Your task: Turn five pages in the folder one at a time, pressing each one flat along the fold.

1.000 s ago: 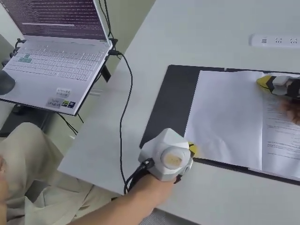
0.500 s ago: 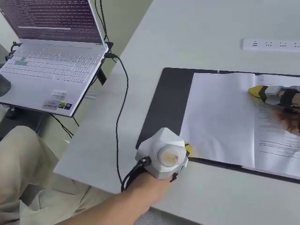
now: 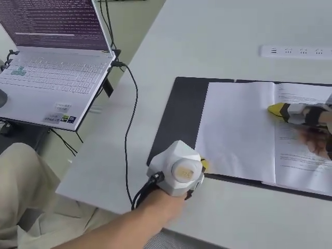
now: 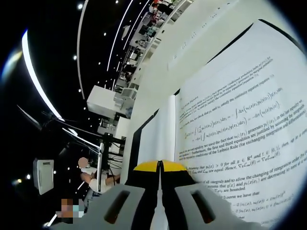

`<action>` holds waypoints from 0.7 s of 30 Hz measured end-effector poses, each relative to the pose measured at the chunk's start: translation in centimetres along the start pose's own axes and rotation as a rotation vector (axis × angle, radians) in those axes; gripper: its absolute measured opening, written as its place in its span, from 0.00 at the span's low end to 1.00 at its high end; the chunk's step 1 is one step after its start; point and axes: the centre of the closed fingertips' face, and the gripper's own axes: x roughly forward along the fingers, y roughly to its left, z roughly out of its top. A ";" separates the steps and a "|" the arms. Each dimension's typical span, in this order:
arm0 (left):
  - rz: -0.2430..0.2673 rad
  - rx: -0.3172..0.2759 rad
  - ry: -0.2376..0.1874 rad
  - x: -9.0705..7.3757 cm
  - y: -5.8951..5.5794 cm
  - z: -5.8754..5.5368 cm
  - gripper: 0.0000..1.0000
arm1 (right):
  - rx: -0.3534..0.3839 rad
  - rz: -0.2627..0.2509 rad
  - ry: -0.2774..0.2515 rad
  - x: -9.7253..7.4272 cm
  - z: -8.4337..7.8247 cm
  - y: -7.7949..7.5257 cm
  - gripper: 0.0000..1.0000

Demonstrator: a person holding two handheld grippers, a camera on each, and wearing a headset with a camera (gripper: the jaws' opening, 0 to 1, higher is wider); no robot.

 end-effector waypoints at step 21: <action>0.008 0.015 0.001 -0.1 0.0 0.0 0.00 | -0.004 0.030 0.063 -2.0 -3.8 0.7 0.00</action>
